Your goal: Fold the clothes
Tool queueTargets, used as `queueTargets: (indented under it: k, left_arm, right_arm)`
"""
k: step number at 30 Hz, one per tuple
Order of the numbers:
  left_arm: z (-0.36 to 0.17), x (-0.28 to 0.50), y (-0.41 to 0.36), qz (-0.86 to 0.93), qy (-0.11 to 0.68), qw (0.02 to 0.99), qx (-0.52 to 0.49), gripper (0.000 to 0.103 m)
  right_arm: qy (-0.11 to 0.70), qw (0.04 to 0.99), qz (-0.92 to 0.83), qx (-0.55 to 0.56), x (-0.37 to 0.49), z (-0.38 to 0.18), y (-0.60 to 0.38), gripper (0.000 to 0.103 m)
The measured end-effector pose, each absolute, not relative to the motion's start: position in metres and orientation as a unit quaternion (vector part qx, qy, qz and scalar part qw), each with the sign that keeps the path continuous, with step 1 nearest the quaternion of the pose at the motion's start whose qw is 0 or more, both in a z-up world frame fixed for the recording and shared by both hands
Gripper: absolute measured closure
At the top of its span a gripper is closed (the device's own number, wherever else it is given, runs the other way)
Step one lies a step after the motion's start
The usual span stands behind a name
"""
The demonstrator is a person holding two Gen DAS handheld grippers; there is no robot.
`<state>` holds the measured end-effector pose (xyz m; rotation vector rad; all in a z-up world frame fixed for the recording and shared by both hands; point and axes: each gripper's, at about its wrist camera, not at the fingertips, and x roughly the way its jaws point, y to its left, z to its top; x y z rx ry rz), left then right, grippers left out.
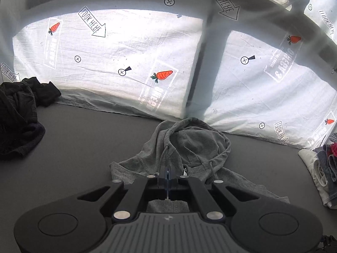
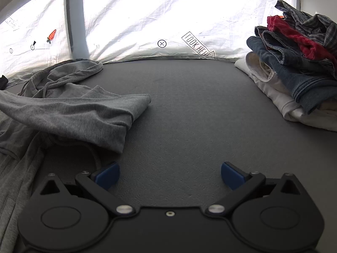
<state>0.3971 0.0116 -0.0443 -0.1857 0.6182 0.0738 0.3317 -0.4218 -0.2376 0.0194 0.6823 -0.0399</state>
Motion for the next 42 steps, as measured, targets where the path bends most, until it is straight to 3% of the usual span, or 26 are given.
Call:
queueTargets:
  k: [18,29,31,33,42]
  left_arm:
    - [-0.01,0.381,0.174,0.204,0.228,0.944,-0.125,0.103]
    - [-0.1,0.362,0.22,0.29,0.339,0.881,-0.157,0.1]
    - [-0.115,0.354,0.218,0.284,0.352,0.872,-0.188,0.091]
    - [-0.127,0.348,0.214,0.276,0.36,0.865,-0.216,0.065]
    - [-0.156,0.344,0.193,0.274,0.379,0.857,-0.217,0.035]
  right_arm:
    - [0.335,0.942,-0.025,0.01,0.331,-0.237,-0.421,0.0]
    - [0.336,0.941,-0.032,0.012,0.331,-0.237,-0.42,0.0]
    - [0.336,0.941,-0.034,0.013,0.331,-0.237,-0.42,0.0]
    - [0.336,0.941,-0.034,0.014,0.331,-0.237,-0.42,0.0]
    - [0.336,0.941,-0.036,0.015,0.331,-0.237,-0.419,0.0]
